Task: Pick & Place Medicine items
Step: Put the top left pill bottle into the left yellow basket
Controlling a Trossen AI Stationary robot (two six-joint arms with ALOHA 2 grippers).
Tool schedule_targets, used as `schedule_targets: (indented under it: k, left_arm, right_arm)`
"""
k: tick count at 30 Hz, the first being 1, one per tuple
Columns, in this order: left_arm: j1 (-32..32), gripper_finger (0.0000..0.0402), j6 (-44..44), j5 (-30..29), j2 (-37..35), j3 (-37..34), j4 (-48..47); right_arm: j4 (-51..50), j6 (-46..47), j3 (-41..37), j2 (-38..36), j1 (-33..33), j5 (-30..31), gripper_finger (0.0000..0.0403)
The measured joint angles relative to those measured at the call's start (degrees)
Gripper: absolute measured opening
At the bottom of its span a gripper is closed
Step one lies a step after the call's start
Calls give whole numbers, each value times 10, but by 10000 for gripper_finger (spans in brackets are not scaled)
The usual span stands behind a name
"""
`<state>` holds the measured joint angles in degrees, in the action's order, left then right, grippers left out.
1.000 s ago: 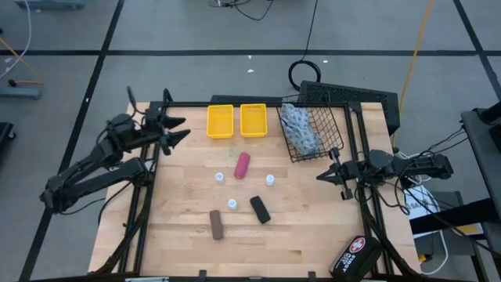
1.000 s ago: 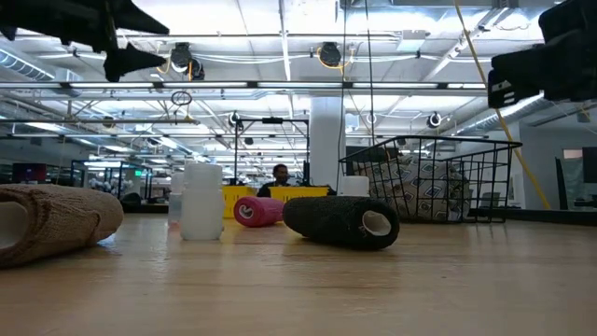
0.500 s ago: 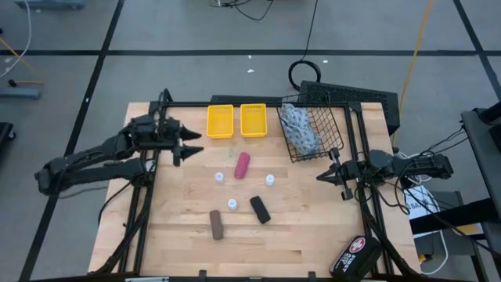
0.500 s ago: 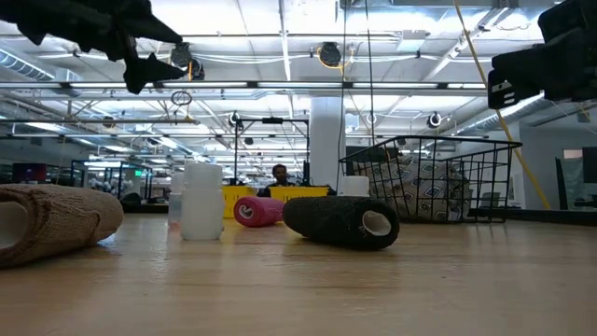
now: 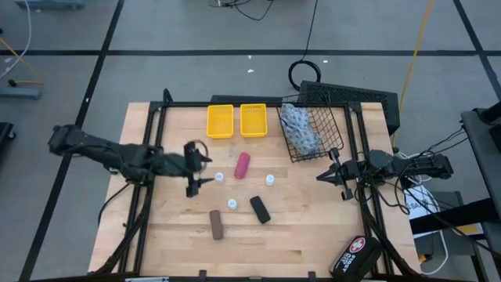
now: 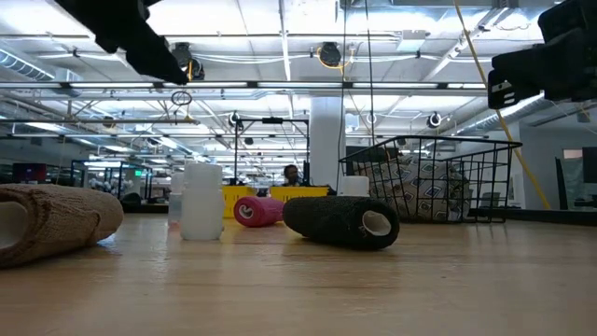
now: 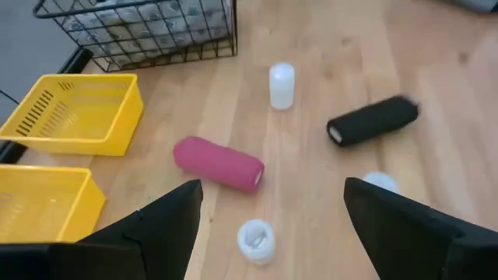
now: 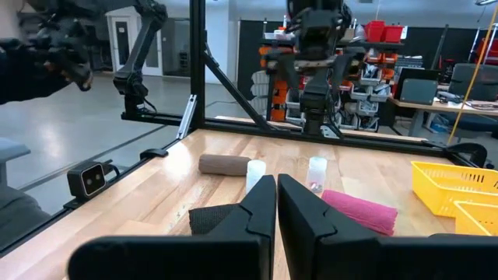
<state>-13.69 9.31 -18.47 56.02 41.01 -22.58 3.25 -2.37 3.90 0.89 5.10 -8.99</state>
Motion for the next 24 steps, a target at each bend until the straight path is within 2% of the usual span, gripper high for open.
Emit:
schedule_targets:
  k: [3, 13, 24]
  left_arm:
    - [-15, 323, 16, -27, 42, 0, 7]
    - [-16, 324, 74, -26, 169, 0, 41]
    - [14, 324, 108, -41, 240, 0, 42]
  right_arm:
    - [0, 0, 0, 0, 0, 0, 8]
    - [8, 0, 0, 0, 0, -1, 8]
    - [21, 0, 0, 0, 0, -2, 8]
